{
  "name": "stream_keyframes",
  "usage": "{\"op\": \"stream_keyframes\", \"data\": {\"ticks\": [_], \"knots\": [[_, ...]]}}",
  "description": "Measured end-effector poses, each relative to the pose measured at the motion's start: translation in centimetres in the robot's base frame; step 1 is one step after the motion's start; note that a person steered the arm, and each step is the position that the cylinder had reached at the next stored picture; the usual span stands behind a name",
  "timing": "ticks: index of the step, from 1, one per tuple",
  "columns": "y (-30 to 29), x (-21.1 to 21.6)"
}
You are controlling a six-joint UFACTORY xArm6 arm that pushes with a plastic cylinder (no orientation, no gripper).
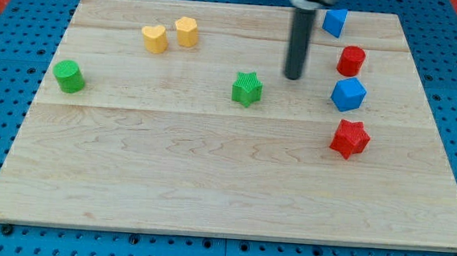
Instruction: Push the red circle to the left of the blue triangle
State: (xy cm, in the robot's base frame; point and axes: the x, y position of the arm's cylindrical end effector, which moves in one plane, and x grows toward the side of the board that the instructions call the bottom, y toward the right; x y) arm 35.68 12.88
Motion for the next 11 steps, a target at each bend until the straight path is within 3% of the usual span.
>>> {"op": "stream_keyframes", "data": {"ticks": [1, 3, 4, 5, 6, 7, 8, 11], "knots": [[7.0, -3.1], [13.5, -4.0], [13.6, -5.3], [4.9, -6.0], [7.2, -6.0], [3.9, -7.2], [-5.2, -8.2], [0.0, -15.0]]}}
